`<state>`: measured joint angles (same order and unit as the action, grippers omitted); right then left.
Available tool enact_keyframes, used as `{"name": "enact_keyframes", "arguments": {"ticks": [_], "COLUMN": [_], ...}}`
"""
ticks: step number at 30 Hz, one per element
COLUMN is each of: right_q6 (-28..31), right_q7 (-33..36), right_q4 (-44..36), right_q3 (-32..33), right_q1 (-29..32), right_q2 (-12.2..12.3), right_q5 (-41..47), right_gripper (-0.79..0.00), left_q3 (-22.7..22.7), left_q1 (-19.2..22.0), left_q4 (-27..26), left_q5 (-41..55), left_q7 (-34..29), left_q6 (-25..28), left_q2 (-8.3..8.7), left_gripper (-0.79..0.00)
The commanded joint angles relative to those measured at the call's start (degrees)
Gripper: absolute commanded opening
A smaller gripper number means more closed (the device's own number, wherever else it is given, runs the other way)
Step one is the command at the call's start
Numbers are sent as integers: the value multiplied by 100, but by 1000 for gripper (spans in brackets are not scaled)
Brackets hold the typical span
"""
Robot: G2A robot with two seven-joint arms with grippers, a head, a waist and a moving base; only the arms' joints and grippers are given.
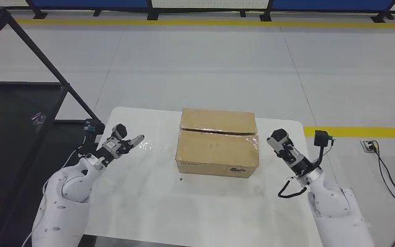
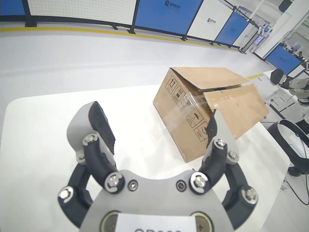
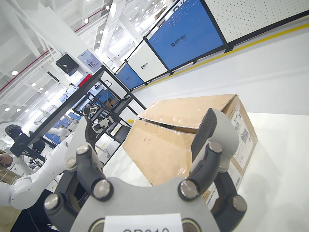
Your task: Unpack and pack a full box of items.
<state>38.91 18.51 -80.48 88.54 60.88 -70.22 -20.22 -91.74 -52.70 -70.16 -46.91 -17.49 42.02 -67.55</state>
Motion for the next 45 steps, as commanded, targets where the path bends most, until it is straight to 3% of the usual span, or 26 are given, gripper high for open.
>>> {"name": "enact_keyframes", "arguments": {"ticks": [1, 7, 12, 20, 22, 25, 28, 45], "right_q6": [-345, -371, -80, 287, 361, 177, 77, 199], "right_q7": [-124, 952, 2287, 3697, 3621, 2769, 2436, 2525], "right_q4": [140, 1249, 2348, 3232, 3367, 3537, 3534, 3902], "right_q3": [-92, -243, -371, -549, -515, -565, -783, -1386], "right_q1": [-75, -862, -1566, -2135, -2198, -2321, -2352, -2566], "right_q2": [-18, 6, 34, 75, 92, 94, 41, -90], "right_q5": [-89, 877, 1963, 2950, 3009, 2395, 2157, 2309], "right_gripper": [0, 0, 0, 0, 0, 0, 0, 0], "left_q3": [118, 360, 444, 522, 549, 580, 607, 489], "left_q1": [-43, 203, 443, 576, 594, 616, 633, 684], "left_q4": [-69, 61, 263, 449, 472, 497, 508, 662], "left_q5": [298, 1733, 2628, 2791, 2784, 2804, 2824, 3013], "left_q7": [-219, -1400, -2164, -2217, -2172, -2118, -2063, -1848], "left_q6": [-25, -359, -616, -678, -674, -659, -633, -667], "left_q2": [-10, -15, 9, 58, 67, 81, 95, 224], "left_gripper": [0, 0, 0, 0, 0, 0, 0, 0]}}
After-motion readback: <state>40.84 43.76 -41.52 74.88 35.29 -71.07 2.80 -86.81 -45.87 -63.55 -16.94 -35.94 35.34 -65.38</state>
